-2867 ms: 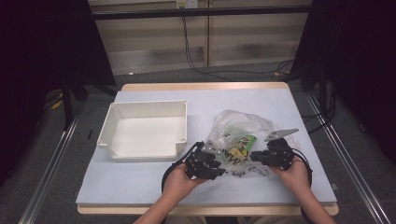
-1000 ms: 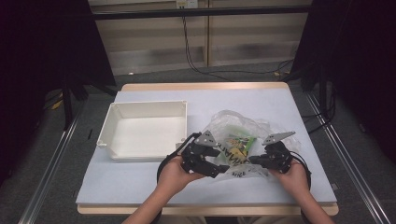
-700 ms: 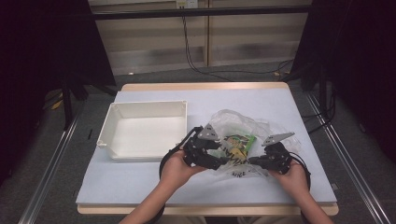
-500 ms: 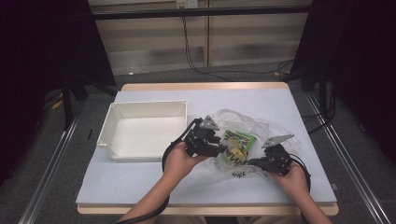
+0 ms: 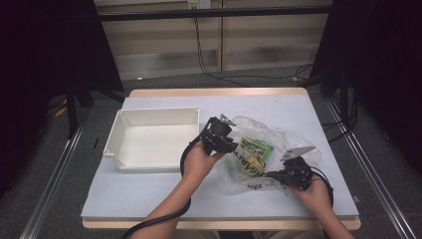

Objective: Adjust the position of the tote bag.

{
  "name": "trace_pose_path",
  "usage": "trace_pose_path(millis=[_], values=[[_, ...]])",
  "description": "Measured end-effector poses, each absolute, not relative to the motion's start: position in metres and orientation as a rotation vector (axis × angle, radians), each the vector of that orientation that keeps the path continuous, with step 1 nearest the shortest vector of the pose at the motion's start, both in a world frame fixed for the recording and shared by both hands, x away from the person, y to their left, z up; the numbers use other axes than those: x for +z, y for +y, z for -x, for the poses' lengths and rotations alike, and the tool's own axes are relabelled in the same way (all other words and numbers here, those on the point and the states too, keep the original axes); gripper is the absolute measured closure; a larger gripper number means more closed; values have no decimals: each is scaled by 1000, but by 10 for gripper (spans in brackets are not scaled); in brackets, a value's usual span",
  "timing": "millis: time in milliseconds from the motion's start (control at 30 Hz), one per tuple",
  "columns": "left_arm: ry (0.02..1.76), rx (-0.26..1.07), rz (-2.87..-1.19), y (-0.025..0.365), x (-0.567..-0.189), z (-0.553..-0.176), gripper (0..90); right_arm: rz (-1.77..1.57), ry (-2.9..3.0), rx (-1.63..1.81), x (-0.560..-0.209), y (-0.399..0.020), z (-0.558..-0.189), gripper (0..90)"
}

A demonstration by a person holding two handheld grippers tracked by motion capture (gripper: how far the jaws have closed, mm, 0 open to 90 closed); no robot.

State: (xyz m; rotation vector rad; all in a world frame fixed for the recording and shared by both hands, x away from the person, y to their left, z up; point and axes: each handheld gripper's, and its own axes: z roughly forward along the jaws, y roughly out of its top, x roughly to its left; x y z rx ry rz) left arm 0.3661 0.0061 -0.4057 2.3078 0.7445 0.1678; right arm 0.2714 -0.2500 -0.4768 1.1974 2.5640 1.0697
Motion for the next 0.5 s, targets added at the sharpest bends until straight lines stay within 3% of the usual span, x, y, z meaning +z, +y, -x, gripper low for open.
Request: trace_pose_path(millis=[500], values=[[725, 137, -2332, 4, -414, -366, 764, -1176, 2452, 1108, -445, -248, -276, 756]])
